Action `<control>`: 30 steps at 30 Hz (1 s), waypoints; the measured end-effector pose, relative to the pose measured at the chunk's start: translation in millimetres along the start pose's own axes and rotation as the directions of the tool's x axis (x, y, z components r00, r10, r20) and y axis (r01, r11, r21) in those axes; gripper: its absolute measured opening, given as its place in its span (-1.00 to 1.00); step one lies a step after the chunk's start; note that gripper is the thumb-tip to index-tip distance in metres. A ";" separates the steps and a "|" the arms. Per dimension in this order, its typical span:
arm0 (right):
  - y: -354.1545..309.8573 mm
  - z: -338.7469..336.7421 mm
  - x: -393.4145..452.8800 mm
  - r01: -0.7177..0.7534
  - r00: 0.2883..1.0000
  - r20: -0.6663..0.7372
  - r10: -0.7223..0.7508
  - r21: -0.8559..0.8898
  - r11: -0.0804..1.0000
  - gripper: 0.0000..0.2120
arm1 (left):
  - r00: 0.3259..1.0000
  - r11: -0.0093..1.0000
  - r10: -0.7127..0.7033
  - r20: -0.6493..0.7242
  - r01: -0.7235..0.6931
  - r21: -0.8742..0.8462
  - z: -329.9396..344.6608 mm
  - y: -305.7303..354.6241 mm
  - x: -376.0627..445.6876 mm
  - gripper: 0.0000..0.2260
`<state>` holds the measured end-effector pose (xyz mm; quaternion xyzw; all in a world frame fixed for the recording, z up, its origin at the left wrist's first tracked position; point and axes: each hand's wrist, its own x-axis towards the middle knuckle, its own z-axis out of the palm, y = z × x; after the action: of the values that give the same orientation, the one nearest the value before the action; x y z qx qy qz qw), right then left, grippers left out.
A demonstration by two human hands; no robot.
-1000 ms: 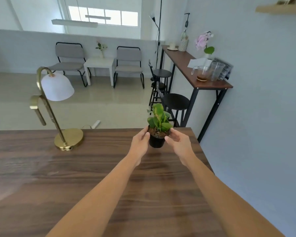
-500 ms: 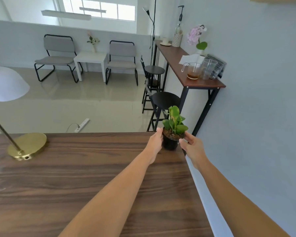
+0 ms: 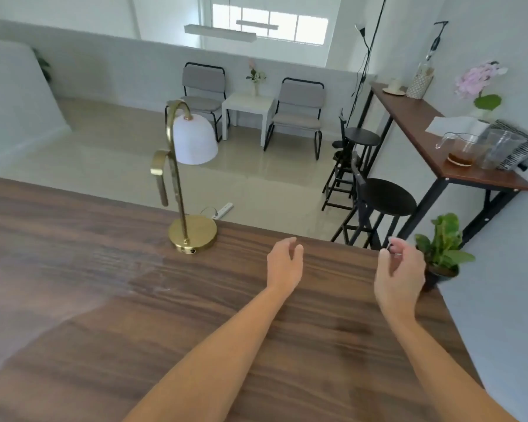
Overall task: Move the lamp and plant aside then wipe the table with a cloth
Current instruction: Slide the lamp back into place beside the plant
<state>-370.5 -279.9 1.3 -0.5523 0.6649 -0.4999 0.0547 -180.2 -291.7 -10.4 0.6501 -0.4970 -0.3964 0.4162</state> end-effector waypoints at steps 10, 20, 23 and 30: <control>-155.2 207.2 -52.1 0.245 0.745 0.630 -0.219 0.047 0.968 -0.80 | 0.927 0.938 0.000 -0.375 0.130 0.321 -162.7 -92.8 12.3 -0.47; -174.1 297.5 -53.0 0.602 0.388 0.910 -0.147 -0.130 0.788 -0.53 | 0.991 0.719 -0.053 -0.120 0.121 0.685 -171.6 -109.5 11.9 -0.38; -167.4 282.1 -60.2 0.597 0.460 0.875 -0.151 -0.179 0.782 -0.52 | 0.997 0.683 -0.043 -0.068 0.079 0.727 -176.7 -110.9 12.2 -0.36; -146.7 220.9 -88.8 0.468 0.614 0.787 -0.061 -0.301 0.831 -0.51 | 0.995 0.681 -0.045 0.090 -0.036 0.731 -197.0 -111.2 28.2 -0.27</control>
<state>-98.7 -327.2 -44.1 -0.7982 0.5906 -0.0485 0.1079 43.4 -272.5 -50.4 0.7425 -0.6326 -0.1983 0.0953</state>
